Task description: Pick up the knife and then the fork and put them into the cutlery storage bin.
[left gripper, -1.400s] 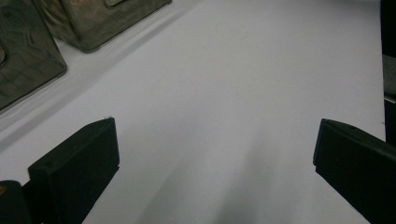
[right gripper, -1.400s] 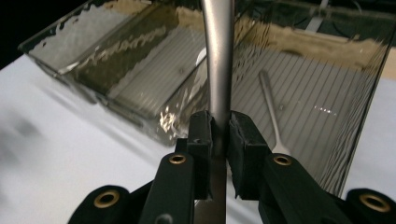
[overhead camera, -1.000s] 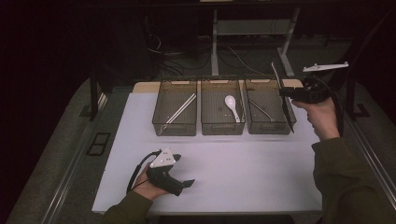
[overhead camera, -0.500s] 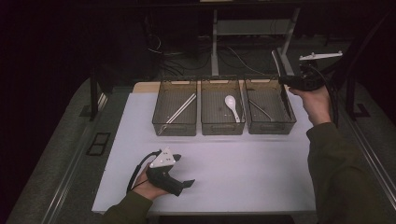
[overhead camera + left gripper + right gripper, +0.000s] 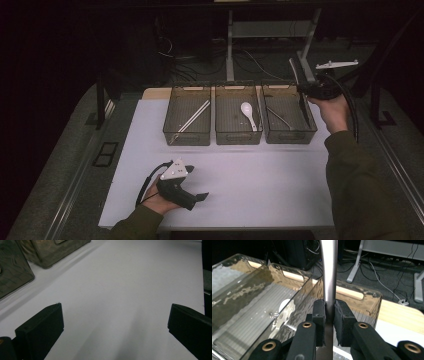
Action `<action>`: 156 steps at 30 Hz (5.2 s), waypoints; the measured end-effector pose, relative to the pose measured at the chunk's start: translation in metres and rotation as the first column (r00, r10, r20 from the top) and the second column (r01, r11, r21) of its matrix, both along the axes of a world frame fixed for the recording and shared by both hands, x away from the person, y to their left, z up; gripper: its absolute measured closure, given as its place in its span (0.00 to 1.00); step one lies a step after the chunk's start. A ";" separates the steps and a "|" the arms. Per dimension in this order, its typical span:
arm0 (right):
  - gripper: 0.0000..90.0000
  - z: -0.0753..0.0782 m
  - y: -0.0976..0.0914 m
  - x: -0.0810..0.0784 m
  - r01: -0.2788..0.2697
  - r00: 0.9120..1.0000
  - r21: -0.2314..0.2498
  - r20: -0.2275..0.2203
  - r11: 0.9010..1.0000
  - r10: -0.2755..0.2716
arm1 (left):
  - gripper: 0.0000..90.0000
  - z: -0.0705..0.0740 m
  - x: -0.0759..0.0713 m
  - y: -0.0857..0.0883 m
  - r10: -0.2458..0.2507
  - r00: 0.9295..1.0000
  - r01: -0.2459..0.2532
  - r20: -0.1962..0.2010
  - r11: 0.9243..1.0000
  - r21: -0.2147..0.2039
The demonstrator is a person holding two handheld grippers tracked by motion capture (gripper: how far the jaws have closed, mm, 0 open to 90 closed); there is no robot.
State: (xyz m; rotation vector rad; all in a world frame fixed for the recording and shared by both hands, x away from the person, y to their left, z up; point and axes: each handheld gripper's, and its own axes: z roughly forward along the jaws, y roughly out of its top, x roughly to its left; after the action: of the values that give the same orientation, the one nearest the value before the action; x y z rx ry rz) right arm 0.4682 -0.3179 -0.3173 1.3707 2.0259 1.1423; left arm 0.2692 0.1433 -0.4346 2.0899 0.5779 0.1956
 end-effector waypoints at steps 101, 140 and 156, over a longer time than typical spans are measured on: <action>0.22 -0.047 0.007 -0.071 -0.126 0.992 0.082 0.000 0.989 0.127 | 0.00 0.001 0.004 0.007 -0.023 1.000 0.023 -0.007 1.000 -0.013; 0.20 -0.089 0.014 -0.174 -0.294 0.956 0.104 0.053 0.950 0.290 | 0.00 0.003 0.003 0.010 -0.014 1.000 0.014 -0.003 1.000 -0.018; 0.20 -0.107 0.014 -0.195 -0.347 0.938 0.098 0.043 0.933 0.344 | 0.00 0.004 0.002 0.010 -0.016 1.000 0.016 -0.004 1.000 -0.018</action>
State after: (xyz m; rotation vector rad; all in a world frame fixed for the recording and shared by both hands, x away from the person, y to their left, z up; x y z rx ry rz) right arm 0.2735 -0.3044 -0.4245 1.0612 2.2784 1.4234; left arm 0.2714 0.1534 -0.4306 2.0775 0.5635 0.1768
